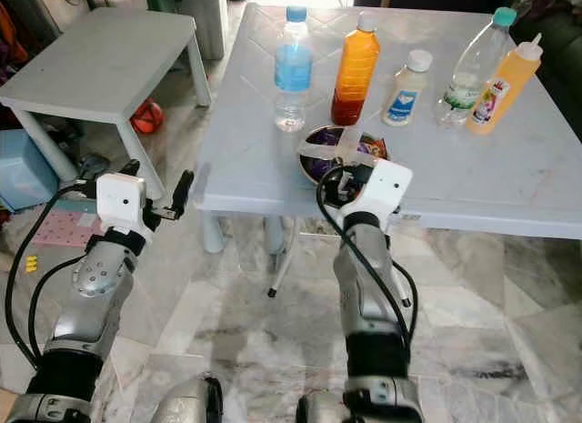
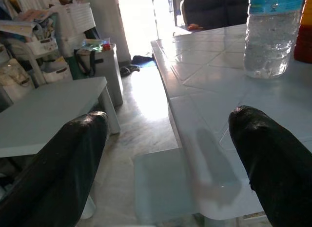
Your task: Restocking fridge
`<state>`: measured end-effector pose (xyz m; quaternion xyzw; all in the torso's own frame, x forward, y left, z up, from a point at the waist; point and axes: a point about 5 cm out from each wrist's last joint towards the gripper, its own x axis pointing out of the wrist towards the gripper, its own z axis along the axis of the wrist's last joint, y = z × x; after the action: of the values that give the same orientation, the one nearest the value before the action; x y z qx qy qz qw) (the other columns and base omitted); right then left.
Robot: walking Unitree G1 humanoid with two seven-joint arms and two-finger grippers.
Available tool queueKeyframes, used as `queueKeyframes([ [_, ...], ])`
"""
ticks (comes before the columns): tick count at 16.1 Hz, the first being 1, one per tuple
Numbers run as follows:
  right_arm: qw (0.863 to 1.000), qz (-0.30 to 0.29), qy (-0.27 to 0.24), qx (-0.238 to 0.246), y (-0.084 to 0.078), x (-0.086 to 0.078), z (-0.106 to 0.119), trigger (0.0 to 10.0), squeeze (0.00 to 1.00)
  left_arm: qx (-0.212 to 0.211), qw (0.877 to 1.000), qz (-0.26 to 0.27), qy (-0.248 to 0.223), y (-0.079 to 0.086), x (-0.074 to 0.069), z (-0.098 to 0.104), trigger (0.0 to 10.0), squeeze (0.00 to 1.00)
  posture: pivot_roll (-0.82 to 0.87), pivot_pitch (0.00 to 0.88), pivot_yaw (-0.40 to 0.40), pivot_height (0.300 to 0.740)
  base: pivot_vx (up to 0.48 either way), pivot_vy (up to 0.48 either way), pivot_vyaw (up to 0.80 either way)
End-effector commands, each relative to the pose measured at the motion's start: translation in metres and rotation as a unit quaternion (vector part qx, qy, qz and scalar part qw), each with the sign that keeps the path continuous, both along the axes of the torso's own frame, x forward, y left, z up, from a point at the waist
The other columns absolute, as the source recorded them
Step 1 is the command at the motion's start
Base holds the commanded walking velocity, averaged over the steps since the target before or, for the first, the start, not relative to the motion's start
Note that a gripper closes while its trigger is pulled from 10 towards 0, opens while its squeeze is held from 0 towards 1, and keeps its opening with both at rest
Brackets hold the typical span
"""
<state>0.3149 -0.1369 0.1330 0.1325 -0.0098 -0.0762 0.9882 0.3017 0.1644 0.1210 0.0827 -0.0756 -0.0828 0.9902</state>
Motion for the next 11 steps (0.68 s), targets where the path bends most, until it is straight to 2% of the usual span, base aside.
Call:
queueKeyframes([
  [1, 1.000, -0.002, 0.004, 0.002, 0.002, -0.007, -0.001, 10.0, 0.00, 0.005, 1.000, -0.002, 0.002, 0.000, 0.000, 0.001, 10.0, 0.00, 0.00, 0.117, 0.013, 0.740, 0.000, 0.000, 0.00],
  [4, 1.000, -0.002, 0.006, -0.010, -0.003, -0.020, -0.003, 10.0, 0.00, 0.002, 1.000, -0.005, 0.004, -0.003, -0.001, -0.001, 10.0, 0.00, 0.00, 0.121, 0.015, 0.740, 0.000, 0.000, 0.00],
  [6, 1.000, -0.012, 0.018, -0.003, -0.007, -0.022, -0.007, 10.0, 0.00, 0.000, 1.000, -0.009, 0.007, -0.006, 0.000, -0.003, 10.0, 0.00, -0.02, 0.121, 0.018, 0.740, 0.000, 0.000, 0.00],
  [8, 0.999, -0.014, 0.031, 0.021, -0.006, -0.019, -0.010, 10.0, 0.00, -0.001, 1.000, -0.011, 0.006, -0.008, 0.001, -0.003, 10.0, 0.00, -0.02, 0.121, 0.016, 0.740, 0.000, 0.000, 0.00],
  [11, 0.996, -0.017, 0.055, 0.066, -0.001, -0.006, -0.016, 10.0, 0.00, 0.000, 1.000, -0.014, 0.009, -0.009, 0.002, -0.004, 10.0, 0.00, 0.00, 0.122, 0.014, 0.740, 0.000, 0.000, 0.00],
])
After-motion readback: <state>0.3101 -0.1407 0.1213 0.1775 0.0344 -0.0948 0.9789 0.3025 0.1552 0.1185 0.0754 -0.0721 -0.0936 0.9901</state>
